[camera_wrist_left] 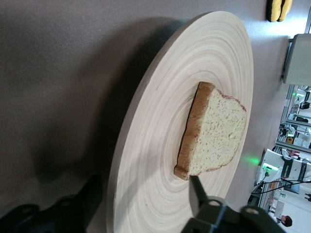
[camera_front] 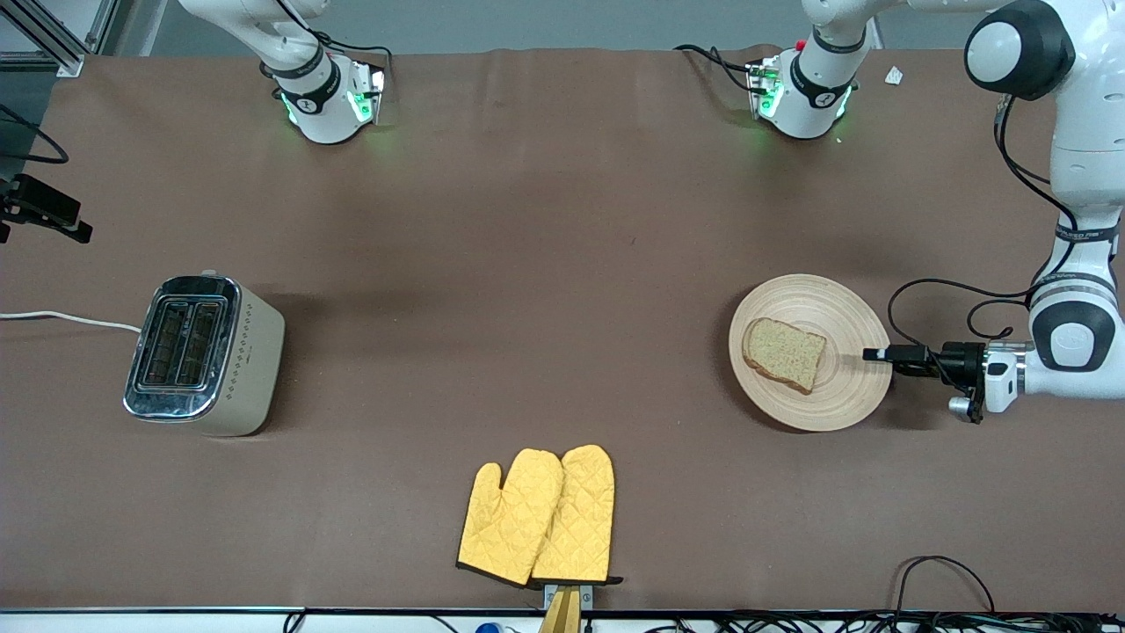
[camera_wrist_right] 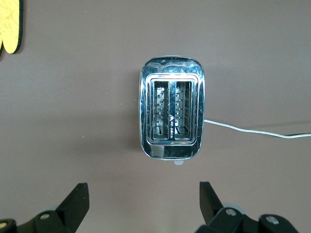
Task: Move plate and put bread in toaster
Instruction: 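Push the plate with the left gripper toward the toaster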
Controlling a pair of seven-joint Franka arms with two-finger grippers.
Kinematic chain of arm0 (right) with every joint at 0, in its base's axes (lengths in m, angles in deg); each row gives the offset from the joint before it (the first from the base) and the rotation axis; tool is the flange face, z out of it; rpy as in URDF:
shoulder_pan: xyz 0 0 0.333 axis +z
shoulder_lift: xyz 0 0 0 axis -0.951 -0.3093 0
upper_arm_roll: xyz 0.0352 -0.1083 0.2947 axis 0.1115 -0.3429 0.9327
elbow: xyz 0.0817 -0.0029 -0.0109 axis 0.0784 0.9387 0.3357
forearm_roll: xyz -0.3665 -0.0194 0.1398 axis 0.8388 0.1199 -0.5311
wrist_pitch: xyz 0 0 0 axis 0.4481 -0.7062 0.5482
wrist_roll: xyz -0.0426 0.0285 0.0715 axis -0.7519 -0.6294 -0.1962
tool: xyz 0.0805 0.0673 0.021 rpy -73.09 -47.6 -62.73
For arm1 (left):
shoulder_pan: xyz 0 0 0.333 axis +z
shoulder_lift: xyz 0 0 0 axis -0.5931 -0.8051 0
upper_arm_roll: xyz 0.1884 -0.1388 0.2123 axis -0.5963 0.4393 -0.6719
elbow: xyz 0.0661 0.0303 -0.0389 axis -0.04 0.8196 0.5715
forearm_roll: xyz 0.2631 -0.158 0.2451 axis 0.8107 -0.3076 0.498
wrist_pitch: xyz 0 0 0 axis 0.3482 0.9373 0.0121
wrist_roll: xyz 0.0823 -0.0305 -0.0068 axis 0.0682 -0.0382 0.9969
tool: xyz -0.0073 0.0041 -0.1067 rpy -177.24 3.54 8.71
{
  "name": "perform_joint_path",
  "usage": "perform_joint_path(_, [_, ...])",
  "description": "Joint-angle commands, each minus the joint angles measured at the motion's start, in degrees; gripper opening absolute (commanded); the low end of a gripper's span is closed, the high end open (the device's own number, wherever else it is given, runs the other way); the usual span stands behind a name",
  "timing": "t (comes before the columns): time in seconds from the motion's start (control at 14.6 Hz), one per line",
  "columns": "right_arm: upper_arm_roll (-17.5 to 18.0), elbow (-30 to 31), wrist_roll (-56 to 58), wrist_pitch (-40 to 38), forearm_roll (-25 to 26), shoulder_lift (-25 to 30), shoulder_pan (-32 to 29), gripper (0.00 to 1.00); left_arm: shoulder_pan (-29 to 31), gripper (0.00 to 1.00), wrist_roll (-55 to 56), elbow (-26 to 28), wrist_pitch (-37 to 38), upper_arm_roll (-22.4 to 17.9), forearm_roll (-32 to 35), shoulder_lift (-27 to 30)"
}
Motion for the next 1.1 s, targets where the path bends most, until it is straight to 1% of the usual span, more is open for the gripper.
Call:
perform_joint_path(0.0, [0.2,0.6,-0.7,-0.3,0.4,0.9,0.0,1.00,0.3,0.00,-1.5,-0.9,0.2,0.1,-0.9,-0.6])
perform_joint_path(0.14, [0.2,0.6,-0.7,-0.3,0.4,0.9,0.1,1.00,0.2,0.00,-4.2,-0.9,0.2,0.1,-0.9,-0.4])
perform_joint_path(0.41, [0.2,0.6,-0.8,-0.3,0.4,0.9,0.1,1.00,0.1,0.00,-6.2,-1.0,0.6,0.3,-0.9,0.0])
perform_joint_path(0.48, [0.2,0.6,-0.8,-0.3,0.4,0.9,0.1,1.00,-0.1,0.00,-5.8,-1.0,0.8,1.1,-0.9,0.4])
perform_joint_path(0.55, [0.2,0.6,-0.8,-0.3,0.4,0.9,0.1,1.00,0.4,0.00,-4.4,-1.0,1.6,3.6,-1.0,1.5])
perform_joint_path(0.69, [0.2,0.6,-0.8,-0.3,0.4,0.9,0.2,1.00,0.2,0.00,3.0,-1.0,2.6,9.4,-1.1,3.2])
perform_joint_path(0.82, [0.2,0.7,-0.7,-0.4,0.4,0.9,0.1,1.00,-0.4,0.00,12.6,-1.2,1.2,17.4,-1.3,3.0])
perform_joint_path(0.89, [0.2,0.7,-0.7,-0.9,0.4,0.9,0.1,1.00,-1.1,0.00,15.9,-1.3,-2.1,20.5,-2.3,2.6])
perform_joint_path(0.96, [0.2,0.7,-0.7,-1.0,0.4,0.9,0.0,1.00,-3.4,0.00,17.9,-1.3,-6.9,22.7,-3.7,2.5])
perform_joint_path(1.03, [0.2,0.7,-0.7,-1.0,0.4,0.9,0.0,1.00,-6.7,0.00,19.2,-1.3,-10.4,23.0,-5.7,2.4])
